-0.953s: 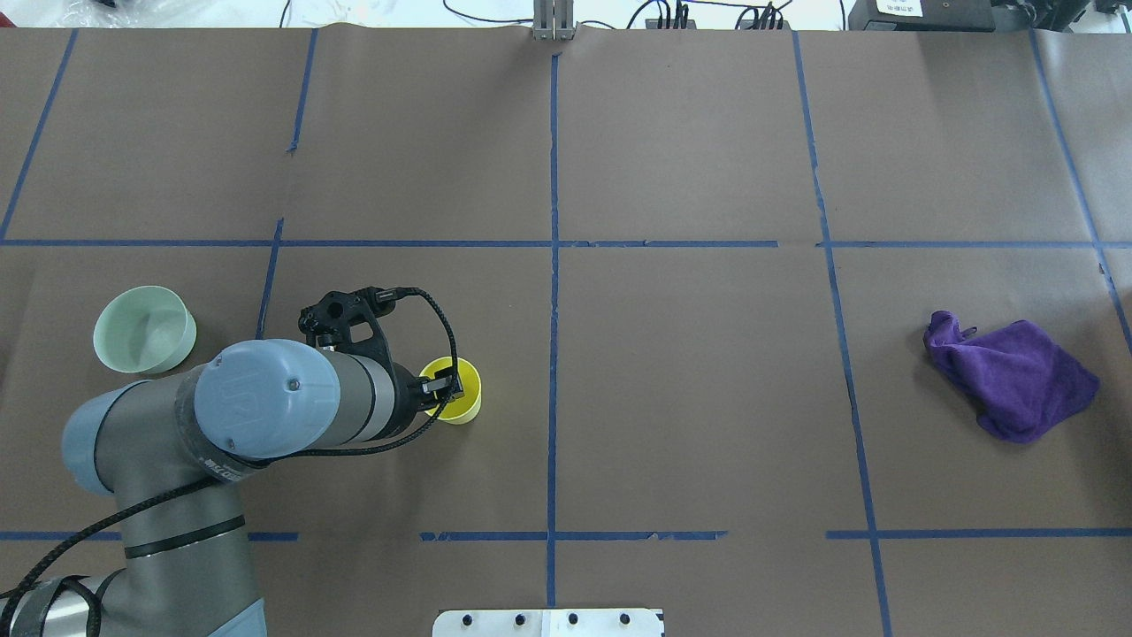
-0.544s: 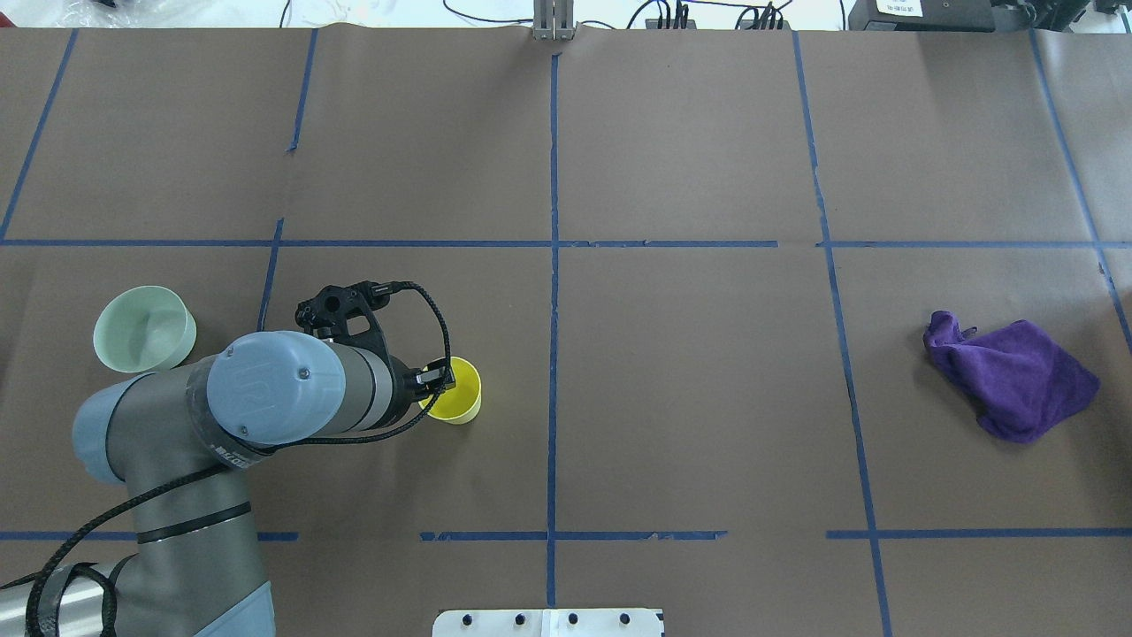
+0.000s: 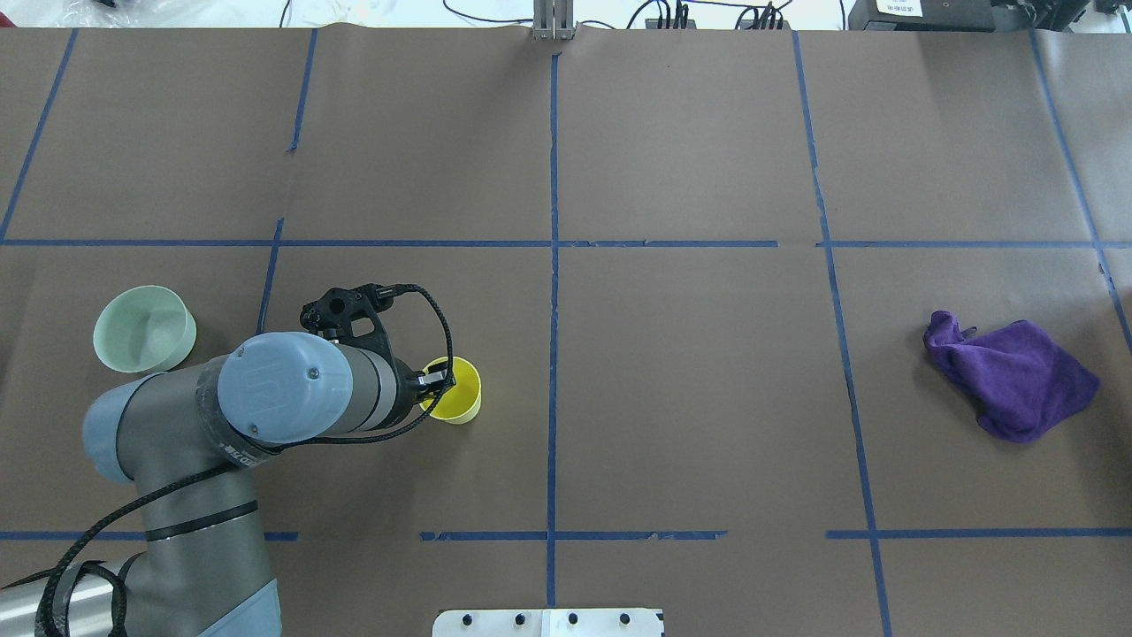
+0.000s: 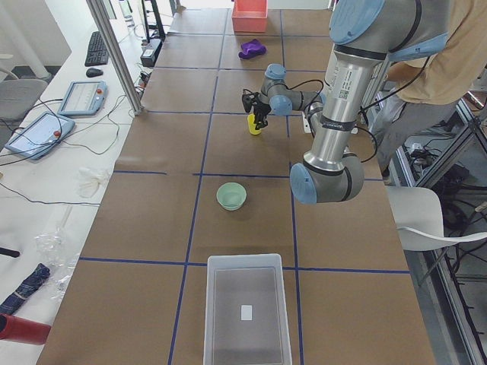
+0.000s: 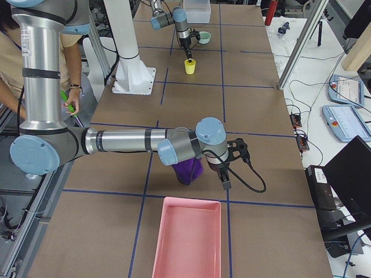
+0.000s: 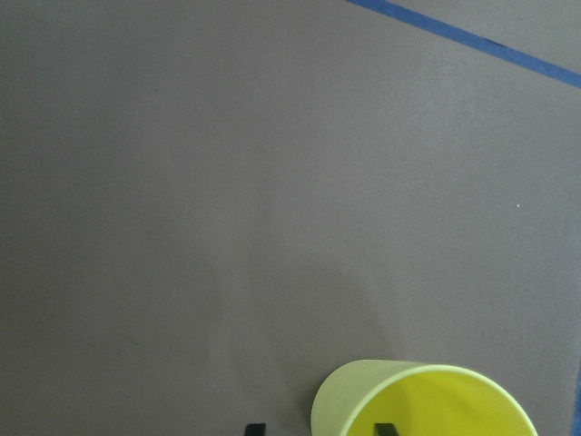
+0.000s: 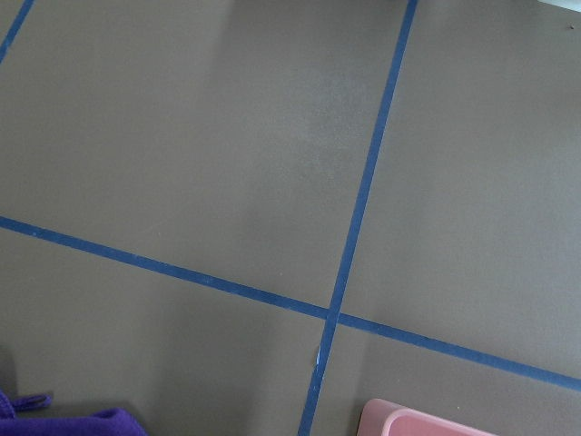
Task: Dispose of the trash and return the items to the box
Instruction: 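Close the left gripper on the yellow cup rim, then lift the yellow cup with the left gripper and carry it off the table, then lower the yellow cup into the clear plastic bin and release it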
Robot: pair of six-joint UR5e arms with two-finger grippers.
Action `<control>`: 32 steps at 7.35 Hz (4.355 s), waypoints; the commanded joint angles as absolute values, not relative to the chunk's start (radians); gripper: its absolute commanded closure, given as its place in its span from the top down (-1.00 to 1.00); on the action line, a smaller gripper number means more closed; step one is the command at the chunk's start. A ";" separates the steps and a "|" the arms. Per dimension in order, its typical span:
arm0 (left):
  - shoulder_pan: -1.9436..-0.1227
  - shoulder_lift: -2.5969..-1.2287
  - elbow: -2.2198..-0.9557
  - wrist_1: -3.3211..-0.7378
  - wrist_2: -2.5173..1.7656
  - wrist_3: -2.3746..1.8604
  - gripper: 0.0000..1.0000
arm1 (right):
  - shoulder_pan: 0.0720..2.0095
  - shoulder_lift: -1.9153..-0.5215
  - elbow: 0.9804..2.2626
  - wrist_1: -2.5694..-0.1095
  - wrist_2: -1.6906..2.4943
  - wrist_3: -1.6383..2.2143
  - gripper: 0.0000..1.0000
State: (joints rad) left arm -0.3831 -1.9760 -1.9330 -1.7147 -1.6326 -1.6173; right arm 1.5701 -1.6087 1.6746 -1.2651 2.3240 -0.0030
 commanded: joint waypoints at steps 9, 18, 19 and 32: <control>-1.366 -1.628 -2.033 -1.709 -2.137 -0.126 -1.00 | 1.529 -1.591 1.698 -1.142 2.418 0.025 1.00; -1.637 -1.234 -1.606 -2.353 -2.313 0.163 -1.00 | 1.509 -1.595 1.692 -1.132 2.416 0.023 1.00; -1.596 -1.224 -1.592 -2.353 -2.331 0.158 -1.00 | 1.506 -1.595 1.692 -1.132 2.416 0.025 1.00; -1.397 -1.290 -1.574 -2.384 -2.352 0.172 1.00 | 1.364 -1.624 1.712 -0.882 2.402 0.312 1.00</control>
State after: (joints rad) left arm -1.3976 -1.2498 -1.5412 -2.4240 -2.3522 0.1724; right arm 1.4296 -1.6218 1.7002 -1.0011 2.4117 0.2074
